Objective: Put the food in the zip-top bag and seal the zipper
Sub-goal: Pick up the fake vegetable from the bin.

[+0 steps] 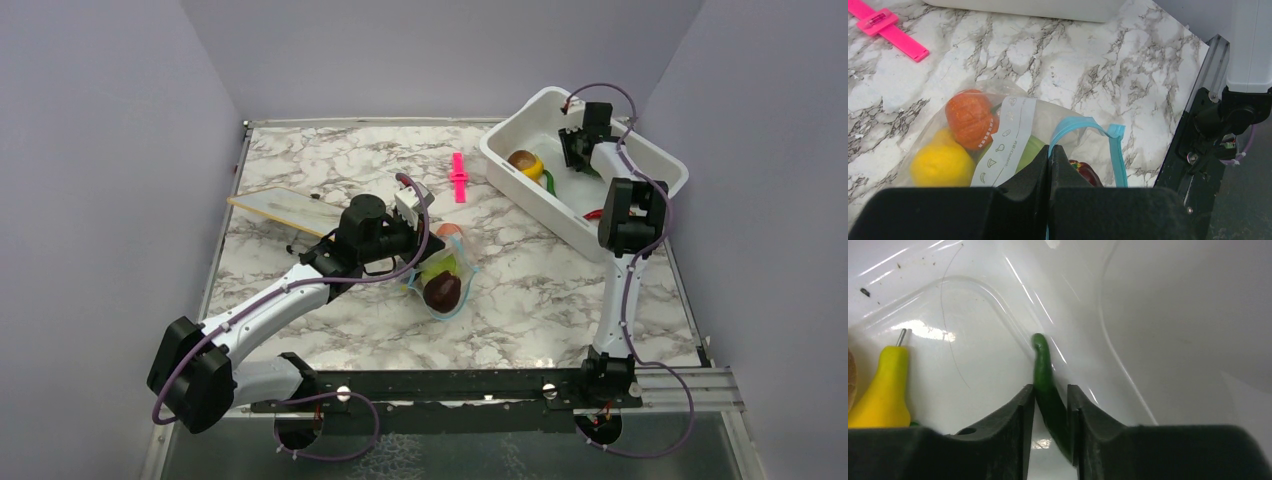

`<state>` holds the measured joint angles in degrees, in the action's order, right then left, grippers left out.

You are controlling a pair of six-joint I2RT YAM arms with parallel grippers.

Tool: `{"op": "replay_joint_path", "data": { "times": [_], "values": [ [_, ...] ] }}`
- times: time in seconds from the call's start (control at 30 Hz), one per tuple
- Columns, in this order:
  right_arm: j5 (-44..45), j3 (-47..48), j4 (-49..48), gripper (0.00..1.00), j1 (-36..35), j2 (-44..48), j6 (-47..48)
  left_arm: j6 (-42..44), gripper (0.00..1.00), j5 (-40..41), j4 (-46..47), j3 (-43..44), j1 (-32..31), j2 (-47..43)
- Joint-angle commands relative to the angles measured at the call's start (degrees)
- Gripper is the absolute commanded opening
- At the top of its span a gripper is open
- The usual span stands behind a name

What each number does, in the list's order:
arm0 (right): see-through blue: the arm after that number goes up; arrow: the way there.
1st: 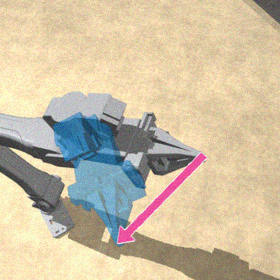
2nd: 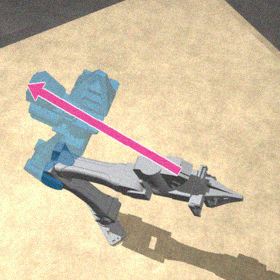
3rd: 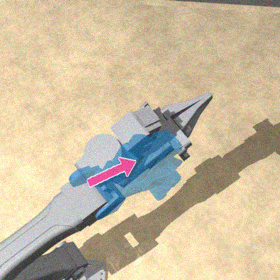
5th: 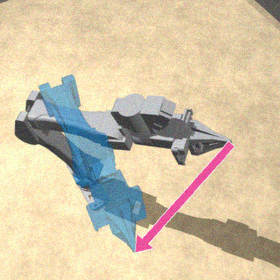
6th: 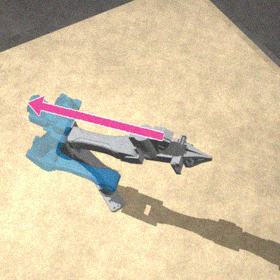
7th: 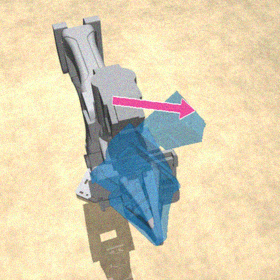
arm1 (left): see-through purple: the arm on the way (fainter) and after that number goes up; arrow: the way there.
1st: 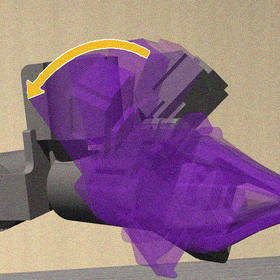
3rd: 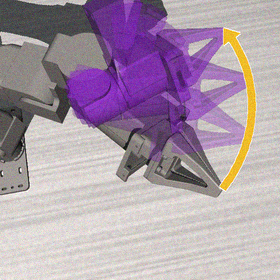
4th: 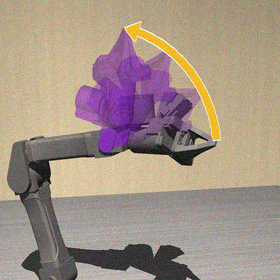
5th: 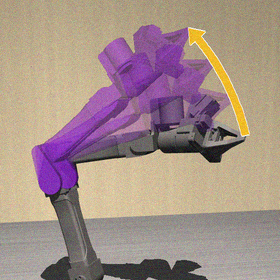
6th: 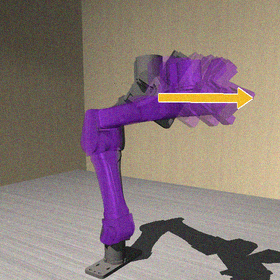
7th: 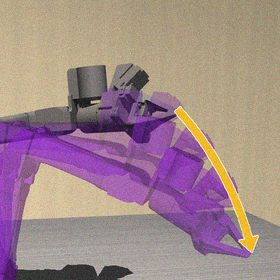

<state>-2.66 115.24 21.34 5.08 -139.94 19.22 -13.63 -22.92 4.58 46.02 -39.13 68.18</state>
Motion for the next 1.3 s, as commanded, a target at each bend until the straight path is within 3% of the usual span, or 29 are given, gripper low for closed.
{"op": "replay_joint_path", "data": {
  "times": [0.0, 0.1, 0.17, 0.5, 0.93, 1.27],
  "values": [
    [0.55, 0.62, 4.07, 0.22, 0.37, -0.99, 0.07, -0.35, 0.00, 0.36, 0.64, -0.32, -0.24, 0.28],
    [-1.10, 0.22, 3.67, 0.06, 0.28, 1.08, -1.43, -0.26, 0.00, 0.38, 0.69, -0.29, -0.24, 0.28],
    [-2.60, -1.46, 2.65, 0.01, 0.28, 3.49, -2.84, -0.26, 0.00, 0.36, 0.69, -0.30, -0.24, 0.28],
    [-4.13, -17.05, -7.88, 0.01, -1.27, 17.95, -8.01, -0.35, 0.00, 0.37, 0.60, -0.31, -0.24, -0.02],
    [-1.89, -28.02, -9.76, 0.01, -4.14, 34.49, -12.12, -1.78, 0.00, -0.25, 1.14, -0.39, -0.24, 0.21],
    [-14.08, -36.64, -10.62, 0.01, -4.72, 50.13, -23.68, -5.71, 0.00, 0.18, -1.48, 5.19, -0.24, 1.77]
  ]
}}
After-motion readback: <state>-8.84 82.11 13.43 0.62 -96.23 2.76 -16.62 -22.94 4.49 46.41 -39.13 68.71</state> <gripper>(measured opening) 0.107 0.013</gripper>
